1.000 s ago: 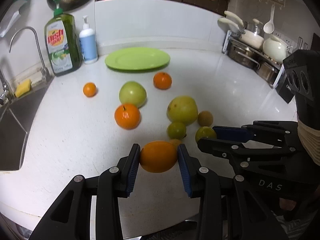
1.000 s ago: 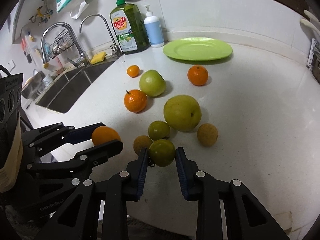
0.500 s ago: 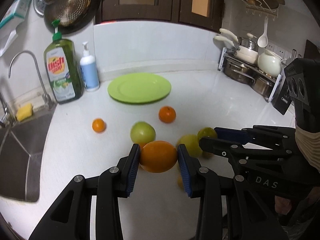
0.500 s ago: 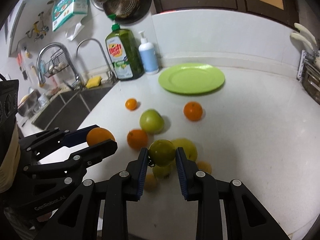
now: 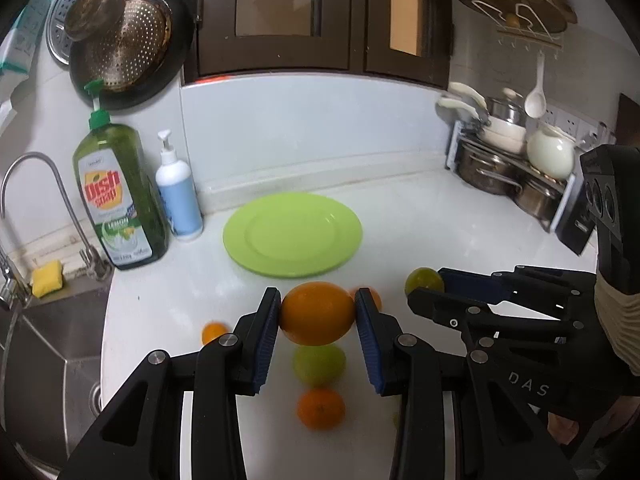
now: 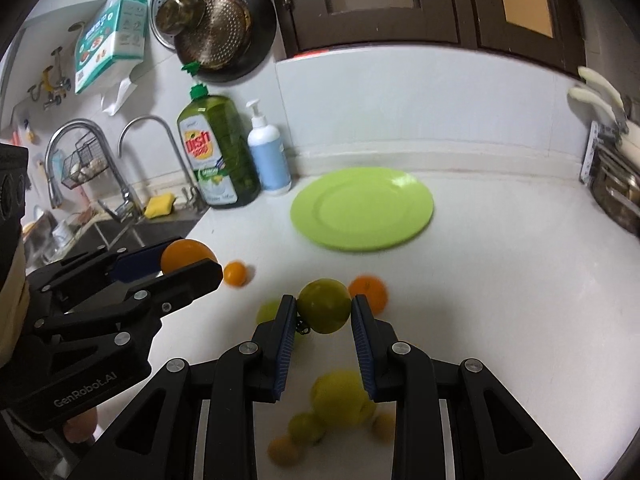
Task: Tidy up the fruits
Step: 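Carry the orange in the left tool over the green plate while the right tool carries the green fruit there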
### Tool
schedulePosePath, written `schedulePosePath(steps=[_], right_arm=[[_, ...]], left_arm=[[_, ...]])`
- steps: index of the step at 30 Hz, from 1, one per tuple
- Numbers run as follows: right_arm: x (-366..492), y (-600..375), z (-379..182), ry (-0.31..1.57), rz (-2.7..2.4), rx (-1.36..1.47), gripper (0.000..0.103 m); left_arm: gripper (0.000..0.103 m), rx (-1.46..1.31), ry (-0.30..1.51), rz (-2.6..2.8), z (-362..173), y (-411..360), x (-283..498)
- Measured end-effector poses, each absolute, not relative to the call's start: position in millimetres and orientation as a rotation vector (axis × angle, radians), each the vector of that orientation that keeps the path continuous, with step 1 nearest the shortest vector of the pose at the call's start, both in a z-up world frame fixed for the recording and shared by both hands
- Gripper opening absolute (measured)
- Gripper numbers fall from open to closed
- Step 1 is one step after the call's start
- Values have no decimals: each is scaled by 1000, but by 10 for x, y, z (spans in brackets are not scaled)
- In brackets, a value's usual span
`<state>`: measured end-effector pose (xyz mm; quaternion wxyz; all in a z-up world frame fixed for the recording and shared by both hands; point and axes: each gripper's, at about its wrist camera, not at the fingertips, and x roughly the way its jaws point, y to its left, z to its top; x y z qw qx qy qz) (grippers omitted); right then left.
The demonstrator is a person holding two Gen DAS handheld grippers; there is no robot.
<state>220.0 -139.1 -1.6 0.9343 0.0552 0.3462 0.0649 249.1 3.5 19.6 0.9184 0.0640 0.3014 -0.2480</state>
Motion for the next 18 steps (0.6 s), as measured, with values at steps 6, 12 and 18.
schedulePosePath(steps=[6, 12, 18], right_arm=[[2527, -1490, 107, 682, 140, 80, 29], [2879, -1571, 136, 680, 155, 47, 29], [3214, -1649, 75, 699, 160, 26, 29]], left_arm=[[38, 124, 621, -477, 259, -46, 2813], [38, 127, 641, -464, 245, -154, 3131], [38, 133, 656, -447, 184, -232, 3457]])
